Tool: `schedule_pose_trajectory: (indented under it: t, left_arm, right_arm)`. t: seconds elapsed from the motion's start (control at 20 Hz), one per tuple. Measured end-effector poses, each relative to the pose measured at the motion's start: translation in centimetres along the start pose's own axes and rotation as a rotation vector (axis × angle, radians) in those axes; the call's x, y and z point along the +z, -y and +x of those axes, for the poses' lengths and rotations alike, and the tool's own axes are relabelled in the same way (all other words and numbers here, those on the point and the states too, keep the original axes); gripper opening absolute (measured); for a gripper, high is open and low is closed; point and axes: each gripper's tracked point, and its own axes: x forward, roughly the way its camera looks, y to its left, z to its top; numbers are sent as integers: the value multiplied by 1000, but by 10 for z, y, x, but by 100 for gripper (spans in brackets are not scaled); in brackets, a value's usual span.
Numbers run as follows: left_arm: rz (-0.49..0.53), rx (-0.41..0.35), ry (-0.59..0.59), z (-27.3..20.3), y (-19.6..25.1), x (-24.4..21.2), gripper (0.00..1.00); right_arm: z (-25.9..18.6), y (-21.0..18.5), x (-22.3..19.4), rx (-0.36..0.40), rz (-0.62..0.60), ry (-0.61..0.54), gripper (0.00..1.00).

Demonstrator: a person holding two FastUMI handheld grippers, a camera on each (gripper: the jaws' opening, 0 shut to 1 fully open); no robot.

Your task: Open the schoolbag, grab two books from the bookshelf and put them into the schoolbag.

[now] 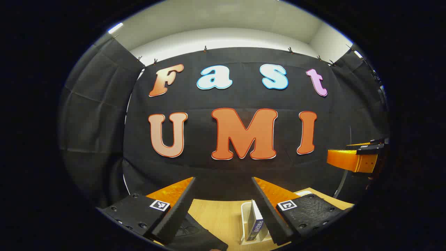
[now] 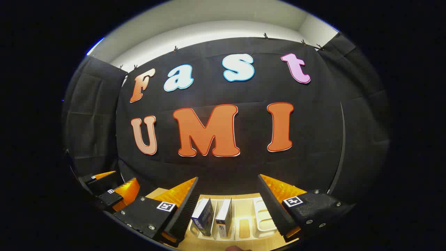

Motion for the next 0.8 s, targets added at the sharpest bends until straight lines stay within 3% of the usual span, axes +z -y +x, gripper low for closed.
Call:
schedule_pose_trajectory:
  t: [0.1,0.55,0.6,0.8]
  left_arm:
    - [-8,2,15,4,-5,9,96]
    - [-62,5,21,19,-22,21,96]
    - [-61,3,18,20,-22,20,96]
    - [-62,-7,13,22,-18,21,96]
  right_arm:
    - [2,-5,2,12,1,-21,96]
    - [9,-25,19,51,-31,-37,96]
    - [9,-26,19,59,-28,-39,100]
    - [9,-23,21,58,-4,-38,96]
